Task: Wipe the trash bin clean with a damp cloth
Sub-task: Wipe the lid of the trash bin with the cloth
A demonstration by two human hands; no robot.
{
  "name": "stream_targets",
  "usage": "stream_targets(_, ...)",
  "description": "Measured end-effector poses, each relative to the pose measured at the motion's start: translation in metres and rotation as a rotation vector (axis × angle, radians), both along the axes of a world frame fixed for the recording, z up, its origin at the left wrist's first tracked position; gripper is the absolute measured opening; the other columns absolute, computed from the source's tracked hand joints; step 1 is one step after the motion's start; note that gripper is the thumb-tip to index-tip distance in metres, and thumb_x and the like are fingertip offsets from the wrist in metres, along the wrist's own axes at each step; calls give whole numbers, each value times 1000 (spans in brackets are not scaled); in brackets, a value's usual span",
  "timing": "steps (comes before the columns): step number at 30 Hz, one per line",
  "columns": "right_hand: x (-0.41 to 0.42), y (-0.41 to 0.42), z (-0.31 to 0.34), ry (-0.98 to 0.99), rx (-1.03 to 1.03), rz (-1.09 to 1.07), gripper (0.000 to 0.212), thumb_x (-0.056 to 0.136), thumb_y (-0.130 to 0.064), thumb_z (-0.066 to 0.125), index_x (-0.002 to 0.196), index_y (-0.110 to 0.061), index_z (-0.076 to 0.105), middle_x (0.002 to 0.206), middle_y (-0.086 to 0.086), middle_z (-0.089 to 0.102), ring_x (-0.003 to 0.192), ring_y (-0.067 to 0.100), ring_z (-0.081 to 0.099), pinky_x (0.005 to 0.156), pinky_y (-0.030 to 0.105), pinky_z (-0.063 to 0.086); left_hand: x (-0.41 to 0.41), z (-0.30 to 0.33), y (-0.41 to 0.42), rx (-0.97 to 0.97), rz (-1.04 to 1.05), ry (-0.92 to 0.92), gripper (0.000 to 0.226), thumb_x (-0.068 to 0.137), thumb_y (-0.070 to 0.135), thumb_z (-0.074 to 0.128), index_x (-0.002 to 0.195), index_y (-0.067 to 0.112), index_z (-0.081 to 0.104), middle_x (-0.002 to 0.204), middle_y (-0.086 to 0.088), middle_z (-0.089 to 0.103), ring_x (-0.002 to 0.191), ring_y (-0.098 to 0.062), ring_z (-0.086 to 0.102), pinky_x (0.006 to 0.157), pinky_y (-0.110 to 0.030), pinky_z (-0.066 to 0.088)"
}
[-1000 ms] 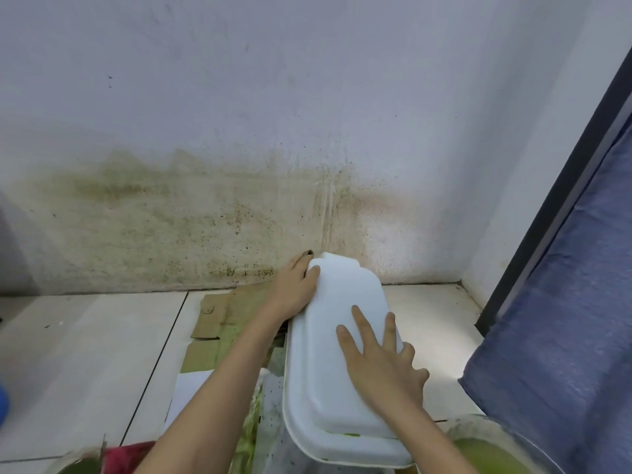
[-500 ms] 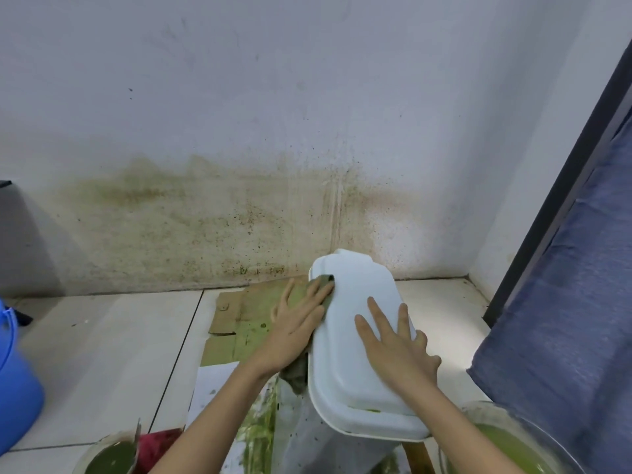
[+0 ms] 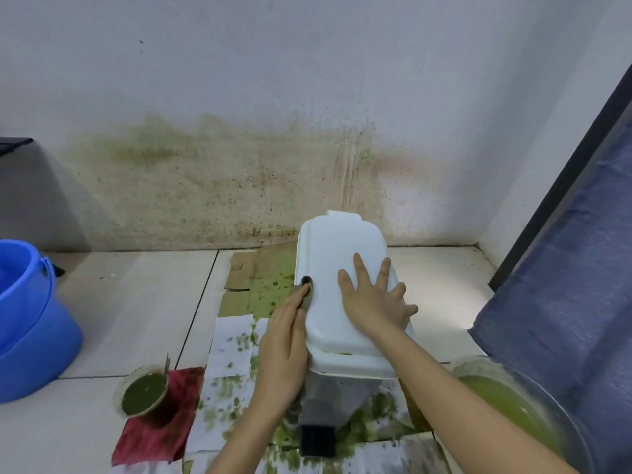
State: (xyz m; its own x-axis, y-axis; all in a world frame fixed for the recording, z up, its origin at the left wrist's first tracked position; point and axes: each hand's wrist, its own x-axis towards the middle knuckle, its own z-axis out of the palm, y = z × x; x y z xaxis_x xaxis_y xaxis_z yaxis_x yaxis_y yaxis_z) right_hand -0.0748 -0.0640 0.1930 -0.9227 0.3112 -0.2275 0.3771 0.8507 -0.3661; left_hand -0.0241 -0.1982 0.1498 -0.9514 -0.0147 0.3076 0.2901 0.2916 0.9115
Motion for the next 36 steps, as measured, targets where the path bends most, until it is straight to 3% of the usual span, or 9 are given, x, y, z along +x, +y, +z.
stream_targets(6, 12, -25, 7, -32, -7, 299, 57, 96, -60, 14, 147, -46, -4, 157, -7, -20, 144, 35, -3, 108, 63, 12, 21, -7, -40, -31, 288, 5, 33, 100, 18, 40, 122, 42, 49, 120, 32, 49, 119, 3, 46, 105, -29, 39)
stream_targets(11, 28, -12, -8, 217, -95, 143, 55, 93, -62, 28, 145, -46, 21, 159, -13, 2, 143, 30, 11, 108, 56, 25, 60, -26, -16, -168, 306, 171, 38, 99, 20, 34, 135, 24, 48, 135, 9, 52, 127, -7, 43, 106, -36, 37)
stream_targets(14, 32, -20, -15, 390, -220, 31, 49, 94, -52, 41, 140, -37, 39, 157, -11, 20, 143, 26, 20, 109, 50, 29, 78, -52, -12, -503, 326, 360, 62, 81, -12, 48, 136, 16, 44, 138, -4, 50, 127, -26, 39, 108, -39, 37)
stream_targets(17, 34, -26, -22, 424, -217, 29, 49, 94, -51, 41, 140, -36, 41, 157, -12, 21, 144, 22, 18, 109, 47, 27, 84, -44, -3, -684, 369, 322, 87, 49, -32, 59, 128, 5, 54, 131, -14, 56, 116, -35, 39, 76, -36, 54)
stream_targets(20, 33, -24, -24, 411, -217, 33, 49, 95, -51, 39, 142, -37, 38, 157, -13, 18, 145, 21, 15, 109, 46, 28, 83, -37, 12, -896, 342, 428, 52, 79, -21, 36, 118, -1, 64, 119, -18, 64, 108, -37, 40, 70, -37, 57)
stream_targets(22, 32, -22, -24, 392, -239, 53, 50, 95, -52, 39, 142, -37, 37, 158, -13, 16, 146, 21, 13, 109, 47, 27, 79, -39, 6, -1007, 338, 484, 58, 90, -15, 15, 117, -1, 64, 115, -18, 65, 106, -36, 41, 70, -38, 58)
stream_targets(25, 33, -19, -25, 357, -268, 99, 51, 95, -53, 38, 144, -38, 33, 158, -13, 12, 146, 22, 9, 110, 50, 24, 77, -43, -20, -924, 390, 439, 61, 66, -25, 47, 119, 0, 62, 118, -17, 63, 102, -35, 41, 60, -38, 56)
stream_targets(29, 34, -18, -26, 371, -258, 91, 51, 95, -54, 37, 144, -39, 33, 158, -14, 11, 147, 21, 8, 112, 50, 24, 72, -37, -22, -738, 488, 300, 74, 50, -31, 56, 119, -4, 60, 119, -20, 60, 103, -32, 38, 61, -42, 55)
stream_targets(36, 34, -17, -29, 391, -265, 91, 50, 95, -53, 37, 143, -40, 33, 158, -14, 12, 147, 19, 8, 112, 48, 23, 82, -68, 4, -1017, 163, 648, 45, 102, 0, 20, 119, 2, 61, 125, -14, 62, 120, -36, 54, 87, -41, 54)
